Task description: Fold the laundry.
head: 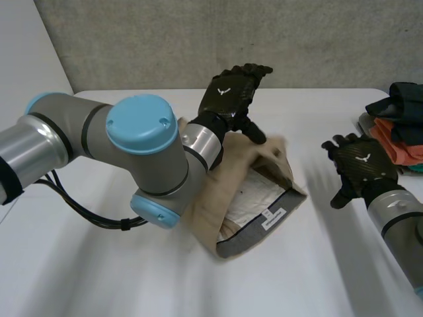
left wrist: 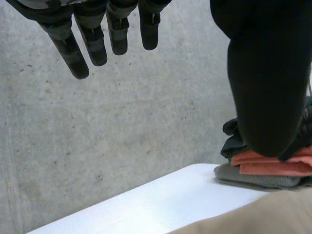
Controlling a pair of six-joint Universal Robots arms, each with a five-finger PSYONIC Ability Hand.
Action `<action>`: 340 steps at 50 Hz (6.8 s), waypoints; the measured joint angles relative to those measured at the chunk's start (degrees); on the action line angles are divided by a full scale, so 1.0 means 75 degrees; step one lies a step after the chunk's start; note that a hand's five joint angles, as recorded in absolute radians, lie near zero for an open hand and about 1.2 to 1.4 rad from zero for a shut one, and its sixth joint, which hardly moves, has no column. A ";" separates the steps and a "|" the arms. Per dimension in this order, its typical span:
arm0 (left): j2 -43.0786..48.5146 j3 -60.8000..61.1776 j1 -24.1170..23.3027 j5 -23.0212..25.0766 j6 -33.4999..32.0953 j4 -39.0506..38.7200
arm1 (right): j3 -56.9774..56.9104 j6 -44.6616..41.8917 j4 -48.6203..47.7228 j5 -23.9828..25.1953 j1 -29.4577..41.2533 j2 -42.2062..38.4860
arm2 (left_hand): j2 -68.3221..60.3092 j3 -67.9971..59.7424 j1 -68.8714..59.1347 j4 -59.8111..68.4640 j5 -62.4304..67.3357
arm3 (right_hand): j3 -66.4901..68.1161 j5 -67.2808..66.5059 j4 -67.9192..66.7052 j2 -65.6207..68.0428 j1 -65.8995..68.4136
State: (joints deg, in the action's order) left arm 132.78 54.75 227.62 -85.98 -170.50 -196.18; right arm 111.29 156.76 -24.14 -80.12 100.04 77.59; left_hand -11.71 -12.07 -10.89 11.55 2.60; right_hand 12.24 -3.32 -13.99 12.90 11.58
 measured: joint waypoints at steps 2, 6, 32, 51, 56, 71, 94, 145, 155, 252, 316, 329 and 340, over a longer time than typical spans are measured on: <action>-0.0058 0.0159 0.0040 0.0019 -0.0043 -0.0036 | -0.0038 0.0046 -0.0004 -0.0036 -0.0126 0.0040 | 0.0003 0.0000 0.0000 0.0000 0.0003 | 0.0000 0.0000 -0.0001 0.0000 0.0000; -0.0550 0.0729 0.0382 0.0036 -0.0126 -0.0034 | -0.0190 0.0218 0.0080 -0.0059 -0.0340 0.0239 | 0.0003 0.0000 0.0000 0.0000 0.0001 | 0.0000 0.0000 0.0000 0.0000 0.0000; -0.0761 0.2440 0.4101 0.3196 -0.4499 -0.0022 | -0.1975 0.4017 0.4104 -0.0020 0.2280 0.0622 | -0.0027 -0.0019 -0.0027 0.0031 0.0027 | 0.0000 0.0000 -0.0001 0.0000 0.0000; 0.0950 0.1383 0.3961 0.3592 -0.5094 -0.0745 | -0.4809 0.6003 0.4484 -0.2002 0.4629 -0.2796 | -0.3259 -0.3206 -0.3459 0.3281 0.3110 | 0.0000 0.0000 0.0000 0.0000 0.0000; 0.1102 0.1395 0.3828 0.3580 -0.5083 -0.1051 | -0.5315 0.6208 0.4487 -0.2065 0.4837 -0.3241 | -0.4019 -0.3969 -0.4184 0.4025 0.3833 | 0.0007 -0.0001 -0.0001 0.0001 0.0001; 0.1511 0.1197 0.3595 0.3543 -0.5086 -0.1268 | -0.5604 0.6343 0.4469 -0.2383 0.4887 -0.3795 | -0.6634 -0.6493 -0.6641 0.6607 0.6393 | 0.1580 -0.1288 -0.1310 0.1405 0.1230; -0.1178 0.2110 0.3304 0.1817 -0.4956 -0.1143 | -0.5472 0.5278 0.4475 -0.2411 0.4260 -0.1890 | -0.7573 -0.7481 -0.7198 0.7610 0.7187 | 0.7348 -0.7058 -0.7048 0.7192 0.5902; -0.0412 -0.1880 0.2250 -0.0544 -0.4601 -0.3462 | -0.7720 -0.1004 -0.3975 -0.1795 0.2259 -0.3174 | -0.7598 -0.7512 -0.7199 0.7642 0.7187 | 0.7427 -0.7114 -0.7209 0.7298 0.6034; -0.2176 0.1603 0.2161 -0.0526 -0.4266 -0.3332 | -0.6914 -0.0300 -0.2725 -0.0751 0.2240 -0.2781 | -0.7598 -0.7512 -0.7199 0.7644 0.7187 | 0.7428 -0.7155 -0.7210 0.7298 0.6040; -0.4416 0.6748 0.1100 -0.1200 -0.4521 0.3766 | -0.1689 -0.3983 0.5838 -0.0273 0.1223 0.0173 | -0.7598 -0.7514 -0.7199 0.7645 0.7188 | 0.7424 -0.7073 -0.7208 0.7287 0.5801; -0.3507 0.6543 0.1679 -0.1302 -0.4429 0.1266 | -0.1932 -0.0789 0.4944 -0.0707 0.1311 -0.0591 | -0.7565 -0.7462 -0.7379 0.7609 0.7100 | 0.0503 -0.0388 -0.0446 0.0624 0.0501; -0.2877 0.6009 0.1679 -0.1299 -0.4445 0.1286 | -0.1876 -0.0383 0.5705 -0.0196 0.1328 -0.0330 | -0.7571 -0.7462 -0.7379 0.7610 0.7100 | 0.0469 -0.0370 -0.0445 0.0591 0.0501; -0.2685 0.5469 0.1676 -0.1243 -0.4575 0.1260 | -0.2596 -0.0464 0.4656 -0.0197 0.1529 -0.1340 | -0.7581 -0.7489 -0.7379 0.7613 0.7100 | 0.7355 -0.6900 -0.7132 0.7293 0.6069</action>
State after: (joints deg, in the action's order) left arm 112.64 95.77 240.19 -95.31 -204.82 -186.73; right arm 91.82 153.29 10.78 -81.60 111.50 67.54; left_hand -68.58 -68.24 -66.23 68.65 55.86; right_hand 67.40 -55.07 -67.48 67.60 57.09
